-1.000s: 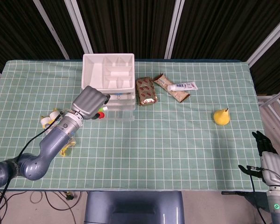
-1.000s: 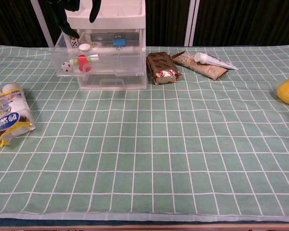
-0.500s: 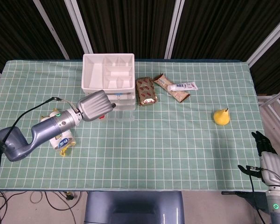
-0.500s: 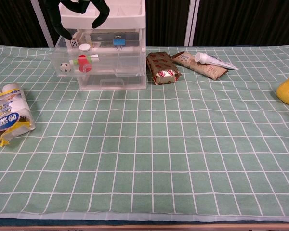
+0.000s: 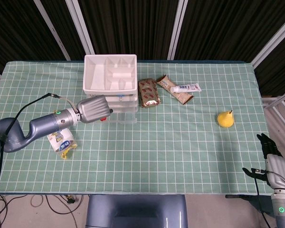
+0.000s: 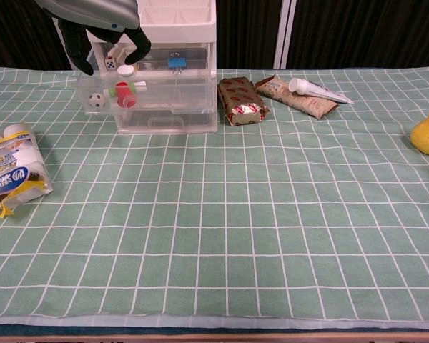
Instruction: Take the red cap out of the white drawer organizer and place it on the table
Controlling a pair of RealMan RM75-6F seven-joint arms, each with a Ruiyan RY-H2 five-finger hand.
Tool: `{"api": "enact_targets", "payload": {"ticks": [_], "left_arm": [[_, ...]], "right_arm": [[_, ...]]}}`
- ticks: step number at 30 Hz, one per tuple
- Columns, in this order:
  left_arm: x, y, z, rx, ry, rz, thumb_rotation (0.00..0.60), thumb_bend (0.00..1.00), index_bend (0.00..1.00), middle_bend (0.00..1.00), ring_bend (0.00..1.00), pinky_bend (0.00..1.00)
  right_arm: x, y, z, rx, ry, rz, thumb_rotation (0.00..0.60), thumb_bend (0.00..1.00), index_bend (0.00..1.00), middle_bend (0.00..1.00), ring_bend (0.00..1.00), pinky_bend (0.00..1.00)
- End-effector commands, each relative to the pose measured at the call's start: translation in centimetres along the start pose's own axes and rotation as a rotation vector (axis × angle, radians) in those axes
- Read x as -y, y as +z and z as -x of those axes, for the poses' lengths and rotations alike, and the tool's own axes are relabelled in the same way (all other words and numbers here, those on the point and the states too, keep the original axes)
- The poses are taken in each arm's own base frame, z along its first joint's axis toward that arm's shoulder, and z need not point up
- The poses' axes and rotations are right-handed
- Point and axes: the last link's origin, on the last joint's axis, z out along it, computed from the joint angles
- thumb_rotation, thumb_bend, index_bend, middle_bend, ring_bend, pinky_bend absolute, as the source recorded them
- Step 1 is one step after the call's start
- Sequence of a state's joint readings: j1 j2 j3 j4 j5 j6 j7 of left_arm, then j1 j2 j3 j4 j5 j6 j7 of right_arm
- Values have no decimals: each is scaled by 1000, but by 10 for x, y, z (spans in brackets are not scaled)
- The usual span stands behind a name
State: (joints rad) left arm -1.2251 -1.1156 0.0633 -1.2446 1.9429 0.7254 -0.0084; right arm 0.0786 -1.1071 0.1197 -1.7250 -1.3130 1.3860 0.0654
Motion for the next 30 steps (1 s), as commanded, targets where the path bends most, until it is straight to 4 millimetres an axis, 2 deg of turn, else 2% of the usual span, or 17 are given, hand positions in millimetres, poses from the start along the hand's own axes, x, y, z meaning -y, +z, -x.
{"api": "enact_targets", "payload": {"ticks": [1,21,30], "left_arm": [[-1,3,3,-3,-6,-5,600,73,474,1000,1000,1000],[-11,21,10,13,-13,12,600,72,486,1000,1000,1000],[-16,26,12,30,-10,28,600,75,522,1000,1000,1000]], "right_arm": [[0,0,0,1,2,1,600,92,0,0,0,229],[0,0,0,6,23,12,600,92,0,0,0,229],[-1,1,-1,5,29,14,600,91,0,0,0,229]]}}
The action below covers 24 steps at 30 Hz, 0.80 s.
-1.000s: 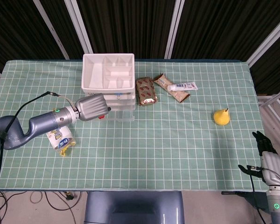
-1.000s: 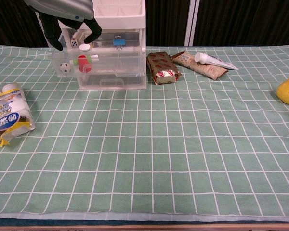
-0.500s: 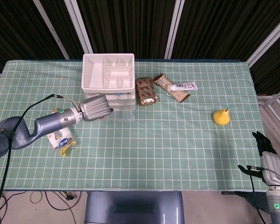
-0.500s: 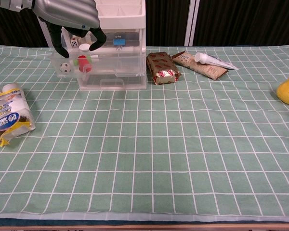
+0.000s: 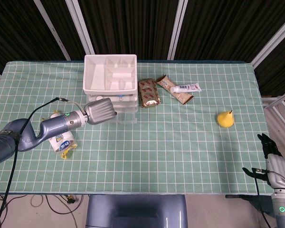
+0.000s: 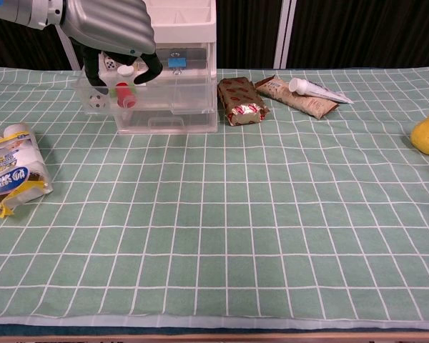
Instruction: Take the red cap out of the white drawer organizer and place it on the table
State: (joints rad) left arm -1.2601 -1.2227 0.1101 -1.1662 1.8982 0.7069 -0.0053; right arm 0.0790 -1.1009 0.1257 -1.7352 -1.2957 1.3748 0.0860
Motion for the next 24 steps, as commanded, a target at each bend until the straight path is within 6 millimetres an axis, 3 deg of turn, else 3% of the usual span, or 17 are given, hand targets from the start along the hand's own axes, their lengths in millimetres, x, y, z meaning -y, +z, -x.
{"api": "enact_targets", "payload": {"ticks": [1,8,15,24], "left_arm": [[-1,0,2,8,1,3,600,80,524,1000,1000,1000],[-2,0,7,31,-11,-3,600,153,546,1000,1000,1000],[-5,1,8,32,-25,-7,600,328,576,1000,1000,1000],[-3,0,6,15,-26,-25,600,354,590,1000,1000,1000]], "right_arm": [[0,0,0,0,1,0,600,92,0,0,0,229],[0,0,0,3,5,0,600,91,0,0,0,229],[0,0,0,4,9,2,600,92,0,0,0,229],[1,0,0,5,13,1,600,91,0,0,0,229]]}}
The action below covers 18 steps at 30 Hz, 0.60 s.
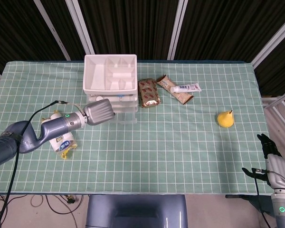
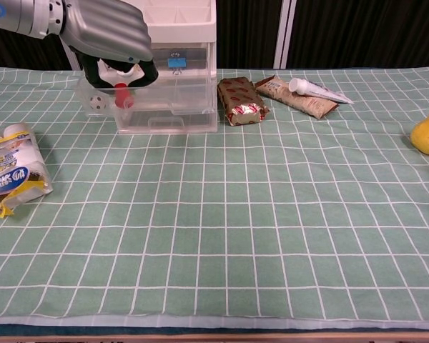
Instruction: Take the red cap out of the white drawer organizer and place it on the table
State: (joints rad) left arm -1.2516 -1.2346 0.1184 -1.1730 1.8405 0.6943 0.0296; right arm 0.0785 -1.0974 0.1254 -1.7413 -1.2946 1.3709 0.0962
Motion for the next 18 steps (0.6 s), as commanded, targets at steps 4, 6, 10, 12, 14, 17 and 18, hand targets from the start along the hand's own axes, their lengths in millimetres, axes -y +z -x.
{"api": "enact_targets", "payload": {"ticks": [4,6,10,12,14,17,18], "left_arm": [[6,-1,-6,-22,1,-21,600,355,594,1000,1000,1000],[10,-2,-12,-42,2,-36,600,354,594,1000,1000,1000],[19,-4,-23,-86,-15,-73,600,354,594,1000,1000,1000],[24,-8,-35,-132,-26,-98,600,354,593,1000,1000,1000],[24,-11,-43,-161,-35,-105,600,354,591,1000,1000,1000],[18,-21,-61,-212,-28,-97,600,354,590,1000,1000,1000],[16,-25,-66,-230,-28,-93,600,354,590,1000,1000,1000]], "right_arm": [[0,0,0,1,1,-1,600,92,0,0,0,229],[0,0,0,1,1,-1,600,91,0,0,0,229],[0,0,0,1,0,-1,600,91,0,0,0,229],[0,0,0,-1,-3,-3,600,91,0,0,0,229],[0,0,0,-3,-3,-3,600,91,0,0,0,229],[0,0,0,-2,-4,-4,600,91,0,0,0,229],[0,0,0,-3,-5,-5,600,91,0,0,0,229]]}}
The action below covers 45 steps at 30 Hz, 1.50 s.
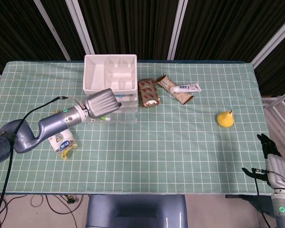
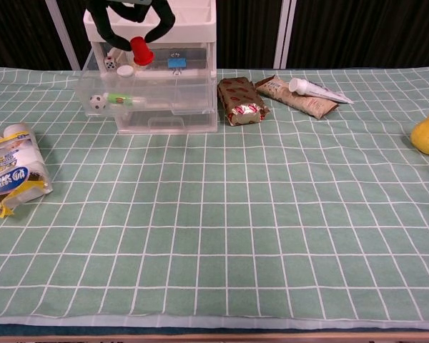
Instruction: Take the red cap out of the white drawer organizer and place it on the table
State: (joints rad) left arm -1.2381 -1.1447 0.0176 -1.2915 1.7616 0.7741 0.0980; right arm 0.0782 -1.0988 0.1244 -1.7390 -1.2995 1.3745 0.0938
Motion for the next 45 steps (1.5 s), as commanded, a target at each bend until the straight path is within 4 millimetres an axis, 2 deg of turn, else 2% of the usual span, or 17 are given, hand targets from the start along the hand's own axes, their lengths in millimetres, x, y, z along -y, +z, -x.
{"api": "enact_targets", "payload": {"ticks": [1,5,8,12,16,20,31,42,45], "left_arm": [[-5,-13,-27,-80,-3,-3,600,354,590,1000,1000,1000],[-18,-30,-41,-103,-36,2,600,354,586,1000,1000,1000],[-33,-45,-43,-96,-52,19,600,354,585,1000,1000,1000],[-54,-59,-38,-76,-46,56,600,354,585,1000,1000,1000],[-82,-69,-20,-27,-62,111,600,354,585,1000,1000,1000],[-101,-66,-1,22,-69,141,600,354,584,1000,1000,1000],[-150,-41,43,103,-92,195,600,354,580,1000,1000,1000],[-172,-24,67,166,-54,221,600,303,573,1000,1000,1000],[-174,-22,70,175,-54,219,600,250,572,1000,1000,1000]], "right_arm": [[0,0,0,-1,-1,-1,600,90,0,0,0,229],[0,0,0,-2,-3,0,600,91,0,0,0,229],[0,0,0,-2,-6,-1,600,92,0,0,0,229],[0,0,0,-1,-6,-3,600,92,0,0,0,229],[1,-1,1,1,2,-1,600,92,0,0,0,229],[1,-1,0,0,6,0,600,91,0,0,0,229],[1,0,0,-1,11,4,600,91,0,0,0,229],[1,0,-1,-3,19,3,600,92,0,0,0,229],[1,0,-1,-3,20,3,600,91,0,0,0,229]]}}
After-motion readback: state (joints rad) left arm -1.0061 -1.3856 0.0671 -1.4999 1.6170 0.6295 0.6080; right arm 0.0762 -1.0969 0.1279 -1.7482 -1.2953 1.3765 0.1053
